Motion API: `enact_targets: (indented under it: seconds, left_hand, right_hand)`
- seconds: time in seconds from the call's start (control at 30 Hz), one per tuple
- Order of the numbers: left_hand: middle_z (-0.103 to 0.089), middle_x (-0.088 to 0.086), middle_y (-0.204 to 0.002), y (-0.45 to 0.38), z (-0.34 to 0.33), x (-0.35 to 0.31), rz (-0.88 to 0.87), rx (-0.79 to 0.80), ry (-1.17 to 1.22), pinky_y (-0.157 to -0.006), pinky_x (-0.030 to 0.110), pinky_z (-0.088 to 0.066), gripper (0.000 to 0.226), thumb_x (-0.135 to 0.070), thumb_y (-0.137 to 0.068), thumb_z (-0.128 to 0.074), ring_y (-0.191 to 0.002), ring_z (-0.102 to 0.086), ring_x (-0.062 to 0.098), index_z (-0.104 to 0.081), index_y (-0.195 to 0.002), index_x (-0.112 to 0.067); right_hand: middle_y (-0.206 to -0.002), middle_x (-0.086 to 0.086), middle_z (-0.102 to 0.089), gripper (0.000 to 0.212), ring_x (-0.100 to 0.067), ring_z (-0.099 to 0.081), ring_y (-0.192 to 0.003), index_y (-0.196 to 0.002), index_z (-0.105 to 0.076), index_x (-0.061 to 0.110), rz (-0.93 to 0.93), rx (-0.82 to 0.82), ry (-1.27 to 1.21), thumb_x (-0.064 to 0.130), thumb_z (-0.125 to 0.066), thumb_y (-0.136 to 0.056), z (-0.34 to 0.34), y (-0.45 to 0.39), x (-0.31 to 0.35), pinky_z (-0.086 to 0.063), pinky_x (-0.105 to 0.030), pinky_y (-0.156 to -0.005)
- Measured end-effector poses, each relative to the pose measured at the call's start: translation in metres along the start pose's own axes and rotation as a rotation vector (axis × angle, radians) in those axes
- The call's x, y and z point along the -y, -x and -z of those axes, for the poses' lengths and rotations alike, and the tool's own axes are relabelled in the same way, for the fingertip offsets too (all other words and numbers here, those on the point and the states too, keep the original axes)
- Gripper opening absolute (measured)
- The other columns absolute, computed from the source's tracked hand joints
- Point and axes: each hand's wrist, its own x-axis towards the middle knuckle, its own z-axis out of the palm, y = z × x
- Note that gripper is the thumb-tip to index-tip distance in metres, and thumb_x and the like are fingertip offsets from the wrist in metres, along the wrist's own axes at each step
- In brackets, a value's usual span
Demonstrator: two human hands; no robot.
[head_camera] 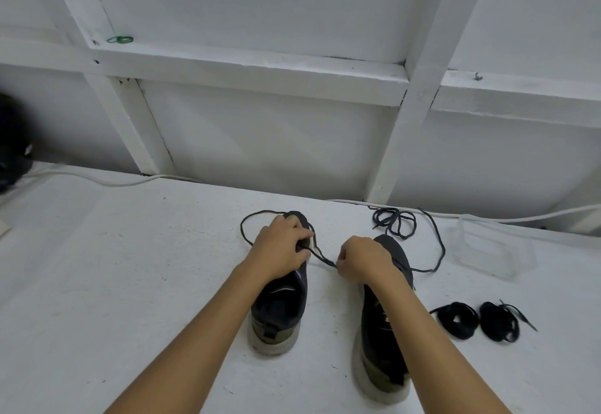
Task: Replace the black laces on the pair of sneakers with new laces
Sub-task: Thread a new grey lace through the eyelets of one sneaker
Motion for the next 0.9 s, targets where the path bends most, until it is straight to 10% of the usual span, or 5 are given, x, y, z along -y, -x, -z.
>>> enact_targets:
  seconds: [0.5,0.9]
  left_hand:
    - [-0.053,-0.005,-0.109,-0.007,0.001,-0.002,0.058,-0.001,-0.007,-0.086,0.035,-0.047,0.018,-0.030,-0.096,-0.058,-0.110,-0.047,0.017,-0.072,-0.107,-0.027]
    - [-0.066,-0.010,-0.084,0.011,0.017,0.023,0.053,0.039,0.383,-0.076,0.024,-0.045,0.009,-0.037,-0.092,-0.065,-0.083,-0.059,0.007,-0.073,-0.093,-0.034]
  right_hand:
    - [-0.130,0.002,-0.066,0.049,-0.021,-0.057,-0.123,-0.145,-0.048,0.038,0.176,-0.057,-0.157,0.040,-0.061,-0.098,-0.003,-0.005,0.007,-0.051,-0.036,-0.093]
    - [-0.102,0.005,-0.059,0.026,-0.017,-0.048,-0.103,-0.099,-0.072,0.025,0.305,-0.203,-0.206,0.046,-0.057,-0.099,0.020,0.014,0.005,-0.047,-0.038,-0.084]
